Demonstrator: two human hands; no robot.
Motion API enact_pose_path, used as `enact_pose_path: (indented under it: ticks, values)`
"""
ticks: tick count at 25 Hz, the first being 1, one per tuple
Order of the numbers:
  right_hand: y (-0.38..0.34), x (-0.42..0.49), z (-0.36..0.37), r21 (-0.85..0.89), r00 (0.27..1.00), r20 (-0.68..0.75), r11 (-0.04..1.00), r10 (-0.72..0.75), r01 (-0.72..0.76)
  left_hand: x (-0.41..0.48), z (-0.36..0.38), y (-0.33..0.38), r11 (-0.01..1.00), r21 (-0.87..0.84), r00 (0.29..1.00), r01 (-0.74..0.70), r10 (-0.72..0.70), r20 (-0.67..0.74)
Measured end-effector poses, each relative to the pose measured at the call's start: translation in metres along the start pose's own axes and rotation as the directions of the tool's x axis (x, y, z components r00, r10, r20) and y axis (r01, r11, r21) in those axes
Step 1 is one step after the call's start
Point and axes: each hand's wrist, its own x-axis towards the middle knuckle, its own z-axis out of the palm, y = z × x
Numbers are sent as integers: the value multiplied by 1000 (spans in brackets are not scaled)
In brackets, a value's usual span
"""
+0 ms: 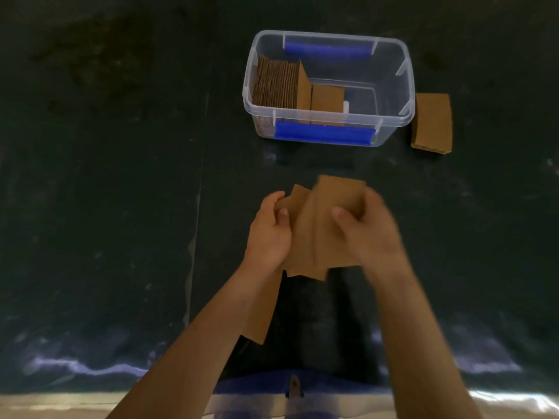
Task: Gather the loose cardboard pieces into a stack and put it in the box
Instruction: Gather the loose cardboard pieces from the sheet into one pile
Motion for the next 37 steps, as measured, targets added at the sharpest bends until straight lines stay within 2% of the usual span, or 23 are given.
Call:
enact_pose_path:
  ticks: [3, 6, 8, 9, 11, 12, 14, 15, 17, 20, 23, 24, 26, 27, 29, 31, 33, 35, 37]
  values:
    - [3, 0, 46, -23, 998, 23, 998, 53, -52, -1, 2, 3, 985, -145, 995, 92, -84, 58]
    - [4, -8, 62, 8, 999, 2, 999, 47, -47, 0, 3, 5, 980, -175, 992, 97, -80, 100]
    - [2, -16, 61, 79, 1000, 19, 997, -1, 0, 1, 2, 8, 984, -161, 997, 71, -66, 34]
    - [4, -22, 56, 89, 999, -34, 996, -25, 28, 3, -1, 9, 988, -144, 998, 60, -64, -21]
    - [12, -42, 46, -33, 979, -191, 997, -78, 73, 11, -14, 11, 979, -184, 990, 85, -105, -99]
    - [15, -56, 45, -146, 982, -173, 988, -73, 47, 15, -23, 11, 962, -250, 983, 111, -143, -114]
    - [16, -80, 58, -343, 999, 27, 939, 39, -28, 24, -40, 14, 900, -413, 973, 142, -204, -109]
    - [14, -88, 69, -377, 991, 105, 926, 82, -36, 27, -47, 15, 866, -479, 972, 144, -215, -96]
    - [10, -94, 88, -409, 989, 136, 913, 59, 2, 29, -55, 16, 819, -559, 975, 129, -207, -78]
    - [5, -96, 100, -514, 994, 108, 857, 30, 30, 28, -71, 9, 826, -557, 983, 86, -160, -85]
    - [-2, -110, 112, -597, 995, 65, 802, 72, -19, 10, -103, -19, 899, -431, 985, 79, -137, -105]
    - [-5, -113, 114, -583, 996, 64, 812, 68, -18, -2, -112, -31, 912, -402, 984, 86, -141, -109]
    - [-5, -111, 112, -500, 983, 147, 866, 113, -25, -32, -122, -53, 915, -377, 976, 145, -194, -96]
    - [-1, -108, 109, -420, 976, 192, 908, 103, -13, -44, -122, -61, 901, -394, 971, 182, -228, -72]
    - [4, -99, 94, -118, 974, 220, 993, 58, -33, -55, -115, -65, 832, -497, 963, 248, -269, 30]
    - [2, -87, 72, 177, 971, 232, 979, 57, -99, -55, -100, -52, 774, -570, 961, 275, -229, 152]
    - [-1, -73, 46, 362, 968, 244, 921, 54, -143, -51, -79, -28, 771, -587, 966, 249, -155, 207]
    - [-3, -60, 18, 449, 964, 265, 881, 28, -149, -50, -55, 0, 768, -602, 967, 220, -88, 240]
    - [-6, -45, -13, 466, 940, 341, 865, 20, -187, -46, -36, 26, 781, -590, 957, 205, -32, 290]
